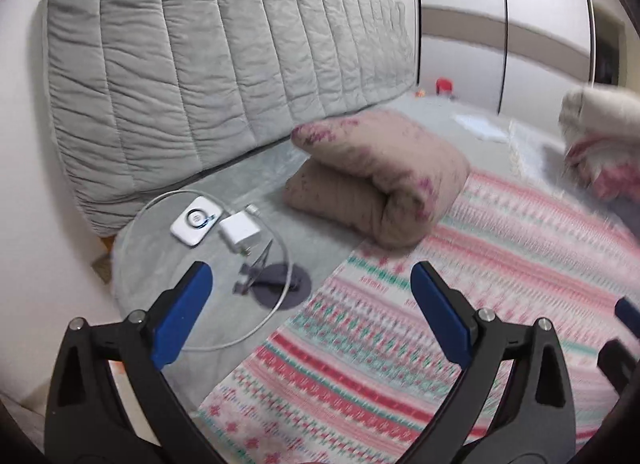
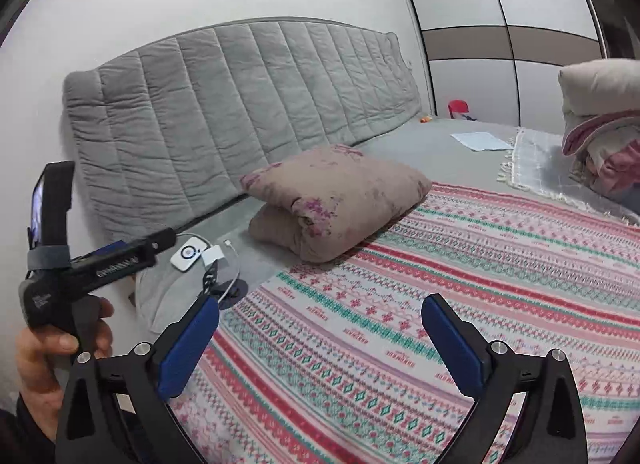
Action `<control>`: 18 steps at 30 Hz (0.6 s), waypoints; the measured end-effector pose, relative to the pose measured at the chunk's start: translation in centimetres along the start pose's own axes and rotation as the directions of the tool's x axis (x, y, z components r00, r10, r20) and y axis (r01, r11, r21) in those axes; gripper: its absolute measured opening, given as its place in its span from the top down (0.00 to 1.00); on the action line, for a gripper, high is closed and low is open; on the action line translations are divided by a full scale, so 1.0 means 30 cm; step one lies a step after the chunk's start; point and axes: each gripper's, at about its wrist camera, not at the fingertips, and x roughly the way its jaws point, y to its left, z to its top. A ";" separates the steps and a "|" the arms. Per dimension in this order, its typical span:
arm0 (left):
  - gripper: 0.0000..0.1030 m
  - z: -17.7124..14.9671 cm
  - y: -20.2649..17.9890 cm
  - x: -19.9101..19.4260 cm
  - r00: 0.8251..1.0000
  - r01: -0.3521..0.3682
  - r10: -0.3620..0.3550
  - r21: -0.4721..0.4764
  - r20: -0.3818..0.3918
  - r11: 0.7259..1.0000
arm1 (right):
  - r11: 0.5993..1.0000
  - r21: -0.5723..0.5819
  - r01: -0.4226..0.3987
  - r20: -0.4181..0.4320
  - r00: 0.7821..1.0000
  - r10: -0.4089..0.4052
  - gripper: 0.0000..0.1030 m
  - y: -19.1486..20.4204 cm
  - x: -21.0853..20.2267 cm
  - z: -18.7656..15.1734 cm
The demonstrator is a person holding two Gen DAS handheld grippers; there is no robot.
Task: Fold large clothes
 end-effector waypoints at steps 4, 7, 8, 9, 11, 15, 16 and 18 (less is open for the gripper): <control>0.04 -0.079 -0.035 -0.042 0.998 -0.056 0.055 0.024 0.029 0.998 | 1.000 0.019 0.017 -0.061 0.998 -0.016 0.01 -0.011 0.062 -0.051; 0.04 -0.111 -0.059 -0.057 0.999 -0.033 0.032 0.070 0.012 0.997 | 0.999 -0.007 0.038 -0.075 0.996 -0.038 0.01 -0.013 0.076 -0.092; 0.04 -0.115 -0.065 -0.065 1.000 -0.030 0.029 0.087 0.010 0.996 | 0.999 -0.013 0.043 -0.075 0.996 -0.043 0.01 -0.014 0.073 -0.100; 0.04 -0.120 -0.069 -0.082 0.999 -0.034 0.032 0.098 0.024 0.995 | 0.999 -0.019 0.048 -0.073 0.996 -0.049 0.01 -0.013 0.070 -0.107; 0.04 -0.127 -0.071 -0.119 0.997 -0.046 0.040 0.107 0.063 0.993 | 0.997 -0.037 0.063 -0.056 0.996 -0.065 0.01 -0.006 0.056 -0.116; 0.04 -0.141 -0.064 -0.168 0.995 -0.051 0.039 0.121 0.096 0.991 | 0.998 -0.023 0.051 -0.026 0.998 -0.052 0.01 0.005 0.031 -0.118; 0.04 -0.144 -0.059 -0.170 0.995 -0.049 0.038 0.120 0.091 0.992 | 0.999 -0.017 0.048 -0.022 0.999 -0.048 0.01 0.008 0.027 -0.118; 0.04 -0.148 -0.050 -0.171 0.996 -0.051 0.043 0.115 0.078 0.992 | 0.999 -0.022 0.044 -0.015 0.999 -0.044 0.01 0.021 0.021 -0.124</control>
